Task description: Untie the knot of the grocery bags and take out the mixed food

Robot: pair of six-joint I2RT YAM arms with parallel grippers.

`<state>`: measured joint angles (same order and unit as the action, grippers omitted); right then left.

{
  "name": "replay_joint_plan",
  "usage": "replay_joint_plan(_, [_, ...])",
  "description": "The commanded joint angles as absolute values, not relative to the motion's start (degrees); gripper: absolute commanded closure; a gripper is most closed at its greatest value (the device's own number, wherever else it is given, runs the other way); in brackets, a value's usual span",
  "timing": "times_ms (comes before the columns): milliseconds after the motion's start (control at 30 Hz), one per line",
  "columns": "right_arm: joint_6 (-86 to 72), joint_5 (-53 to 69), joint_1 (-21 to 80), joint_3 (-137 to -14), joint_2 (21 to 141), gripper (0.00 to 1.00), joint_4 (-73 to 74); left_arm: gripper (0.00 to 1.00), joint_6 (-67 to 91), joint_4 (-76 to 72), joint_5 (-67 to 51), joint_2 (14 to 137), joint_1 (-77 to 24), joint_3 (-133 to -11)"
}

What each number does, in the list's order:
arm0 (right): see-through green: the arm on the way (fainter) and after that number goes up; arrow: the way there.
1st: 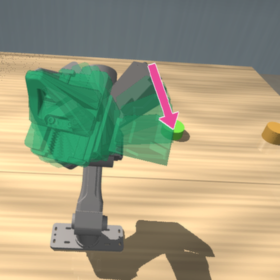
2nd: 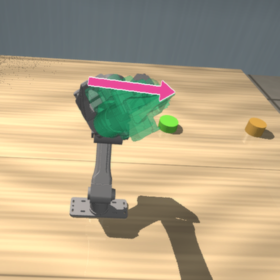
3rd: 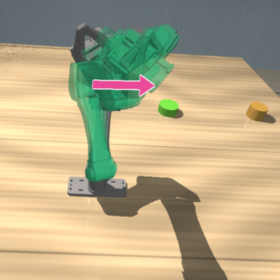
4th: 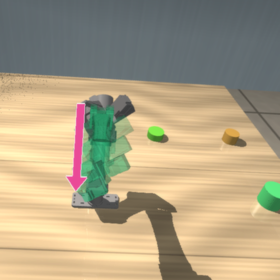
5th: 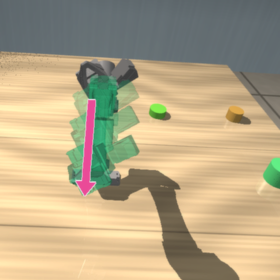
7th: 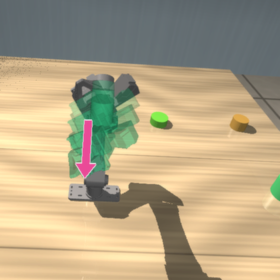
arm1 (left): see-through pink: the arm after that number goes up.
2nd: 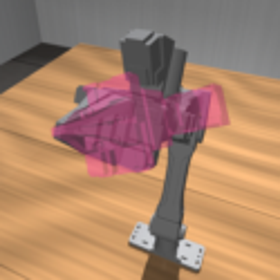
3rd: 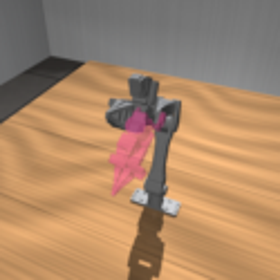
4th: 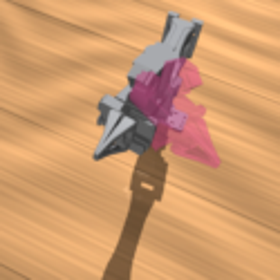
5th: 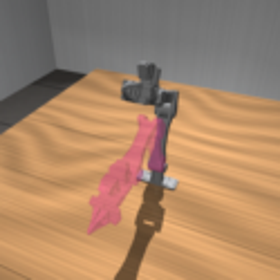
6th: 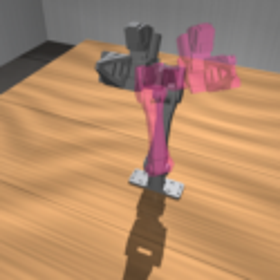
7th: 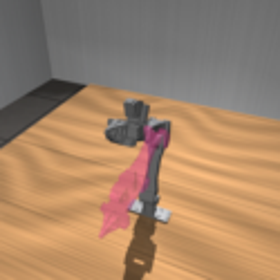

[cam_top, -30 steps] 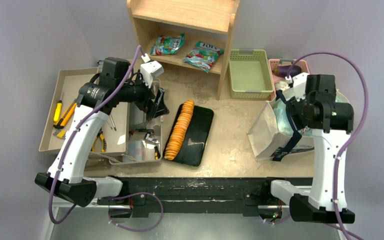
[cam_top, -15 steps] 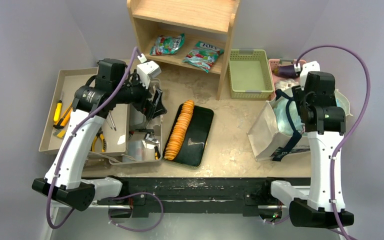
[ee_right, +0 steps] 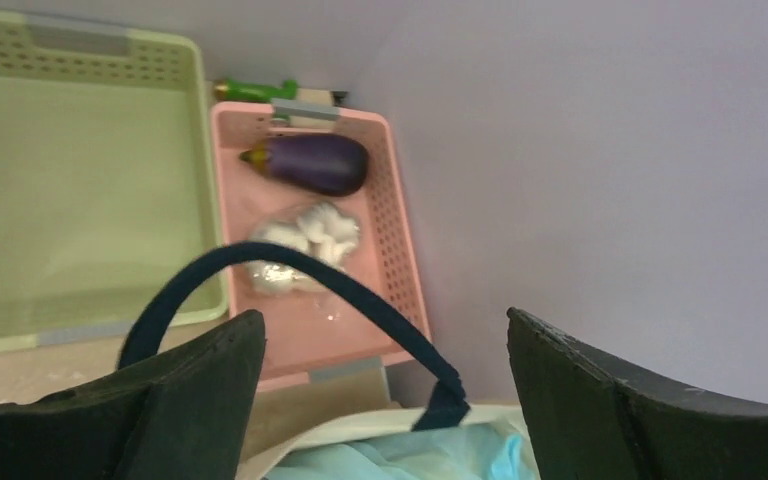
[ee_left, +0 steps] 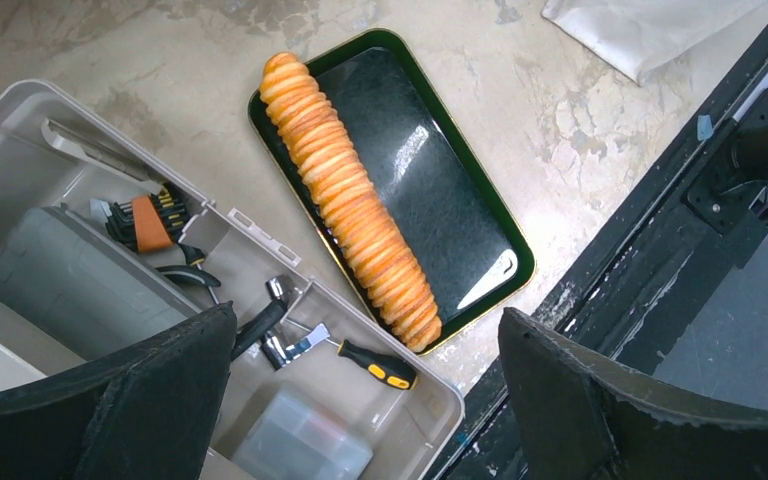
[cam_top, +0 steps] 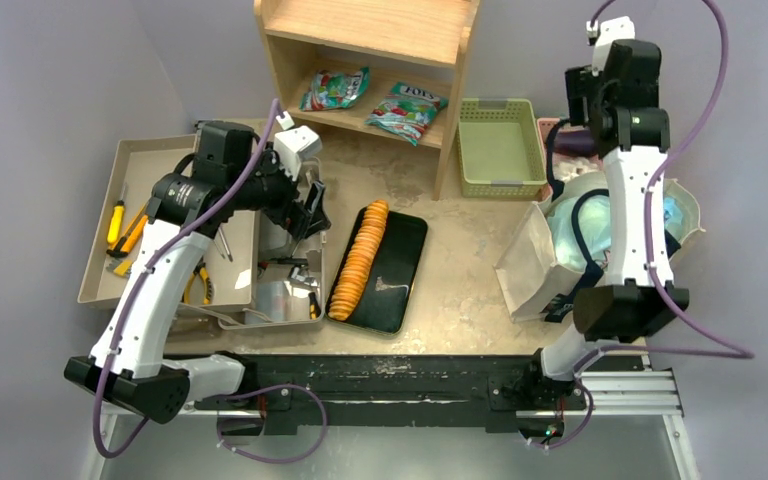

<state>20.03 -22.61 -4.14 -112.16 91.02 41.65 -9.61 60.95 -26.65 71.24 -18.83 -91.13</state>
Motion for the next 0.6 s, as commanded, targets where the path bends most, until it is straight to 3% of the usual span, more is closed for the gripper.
replay_joint_plan(0, [17.88,-13.07,-4.21,-122.87,93.18,0.11,56.61,0.0,-10.13,59.85,-27.11,71.86,-18.98,-91.87])
replay_joint_plan(100, [20.96,-11.72,-4.38,-118.54,88.37,0.11,62.34,0.0,-9.76,59.6,-27.43,71.96,-18.98,-91.71])
replay_joint_plan(233, [23.43,-8.18,-4.39,-112.61,82.57,0.21,66.74,0.0,-8.73,59.44,-28.24,72.1,-18.98,-91.23])
replay_joint_plan(400, [23.75,-11.58,-4.35,-116.74,90.38,0.38,78.43,0.0,-7.71,59.2,-29.25,72.54,-18.98,-91.28])
replay_joint_plan(567, [24.42,-13.18,-4.09,-121.47,96.8,0.38,83.09,0.0,-7.24,58.95,-28.69,71.9,-18.98,-90.08])
